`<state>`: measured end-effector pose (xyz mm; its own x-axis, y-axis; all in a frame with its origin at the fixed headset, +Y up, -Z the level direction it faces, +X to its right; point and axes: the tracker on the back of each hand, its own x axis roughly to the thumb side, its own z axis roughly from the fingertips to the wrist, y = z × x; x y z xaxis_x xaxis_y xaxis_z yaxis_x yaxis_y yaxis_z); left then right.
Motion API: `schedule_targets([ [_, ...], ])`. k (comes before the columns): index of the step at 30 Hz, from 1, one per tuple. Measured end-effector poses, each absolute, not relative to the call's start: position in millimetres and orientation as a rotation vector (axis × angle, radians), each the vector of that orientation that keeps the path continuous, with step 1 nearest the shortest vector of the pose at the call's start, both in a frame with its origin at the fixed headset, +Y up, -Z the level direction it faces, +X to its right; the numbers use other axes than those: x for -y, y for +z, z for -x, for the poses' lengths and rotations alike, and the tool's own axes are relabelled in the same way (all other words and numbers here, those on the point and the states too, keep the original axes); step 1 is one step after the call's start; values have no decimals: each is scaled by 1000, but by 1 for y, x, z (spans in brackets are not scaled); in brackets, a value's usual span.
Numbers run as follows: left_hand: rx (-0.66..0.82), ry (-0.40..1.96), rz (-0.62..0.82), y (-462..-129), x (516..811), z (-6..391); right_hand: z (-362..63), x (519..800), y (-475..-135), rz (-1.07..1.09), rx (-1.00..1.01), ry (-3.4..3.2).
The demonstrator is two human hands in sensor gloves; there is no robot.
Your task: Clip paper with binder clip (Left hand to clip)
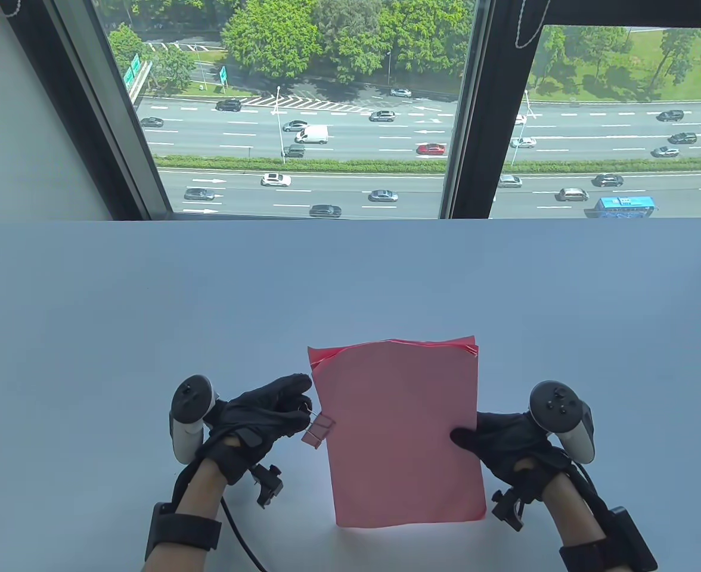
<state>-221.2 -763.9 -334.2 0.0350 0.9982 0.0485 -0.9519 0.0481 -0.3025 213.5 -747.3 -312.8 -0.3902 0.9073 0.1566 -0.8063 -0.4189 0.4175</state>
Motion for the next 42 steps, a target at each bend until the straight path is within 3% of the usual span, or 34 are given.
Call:
schedule_targets([
  [17,169,1637,-121,-326,736,252,-192,757,-306,-481,-456,2061],
  [31,210,1598,-91,-324,732,250,-192,758,-306,-485,-482,2072],
  [35,179,1392,-152,-319,722,246,-197,756,-310,-428,-495,1976],
  [39,234,901,-308,-307,705,231,-203,759,-311,-312,-511,1939],
  [42,272,573,-330,-303,701,216,-205,765,-312,-218,-540,1892],
])
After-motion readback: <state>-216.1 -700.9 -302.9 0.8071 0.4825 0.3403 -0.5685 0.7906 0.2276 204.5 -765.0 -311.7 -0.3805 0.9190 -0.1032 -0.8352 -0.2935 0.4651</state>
